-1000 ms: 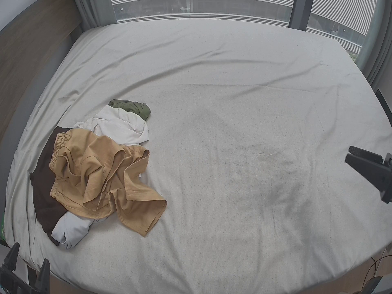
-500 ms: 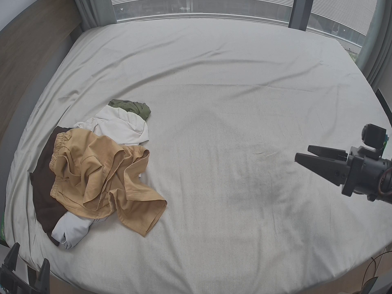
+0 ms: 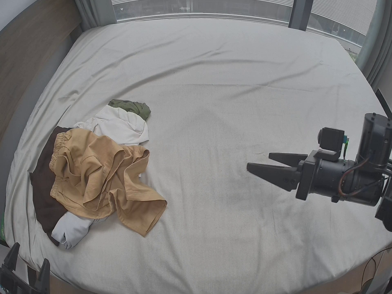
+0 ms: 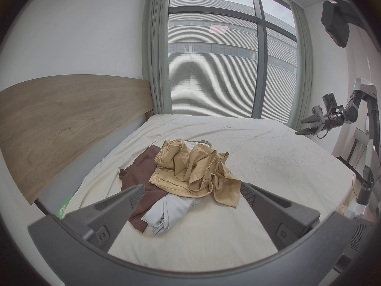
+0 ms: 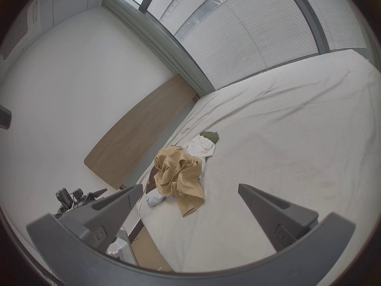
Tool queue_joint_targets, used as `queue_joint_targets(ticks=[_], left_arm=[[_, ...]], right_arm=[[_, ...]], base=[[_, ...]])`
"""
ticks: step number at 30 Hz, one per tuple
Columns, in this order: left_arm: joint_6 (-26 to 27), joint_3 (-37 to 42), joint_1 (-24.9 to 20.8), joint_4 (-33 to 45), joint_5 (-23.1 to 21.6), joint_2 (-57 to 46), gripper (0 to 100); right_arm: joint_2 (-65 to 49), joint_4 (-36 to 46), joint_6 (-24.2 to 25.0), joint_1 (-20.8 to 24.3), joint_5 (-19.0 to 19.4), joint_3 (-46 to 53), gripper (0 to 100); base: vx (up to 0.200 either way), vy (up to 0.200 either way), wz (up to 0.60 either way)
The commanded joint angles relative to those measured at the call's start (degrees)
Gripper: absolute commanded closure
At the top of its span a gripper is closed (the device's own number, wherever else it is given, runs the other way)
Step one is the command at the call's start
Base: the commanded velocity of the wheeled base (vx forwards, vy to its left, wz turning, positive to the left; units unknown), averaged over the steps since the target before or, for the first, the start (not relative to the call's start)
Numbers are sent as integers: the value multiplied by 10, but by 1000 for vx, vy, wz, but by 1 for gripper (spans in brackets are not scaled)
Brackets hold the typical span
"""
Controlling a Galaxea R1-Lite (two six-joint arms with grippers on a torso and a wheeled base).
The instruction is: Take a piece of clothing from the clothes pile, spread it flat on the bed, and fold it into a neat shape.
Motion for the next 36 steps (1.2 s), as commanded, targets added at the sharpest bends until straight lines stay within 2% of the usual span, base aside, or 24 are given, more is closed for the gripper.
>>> queue_joint_targets(ticks=[1, 36], left_arm=[[0, 10, 0, 0, 0, -9, 0], [-3, 10, 0, 0, 1, -9, 0]], right_arm=[[65, -2, -1, 21, -1, -23, 0], [322, 21, -18, 84, -5, -195, 0]], base=[[0, 0, 0], [0, 0, 0]])
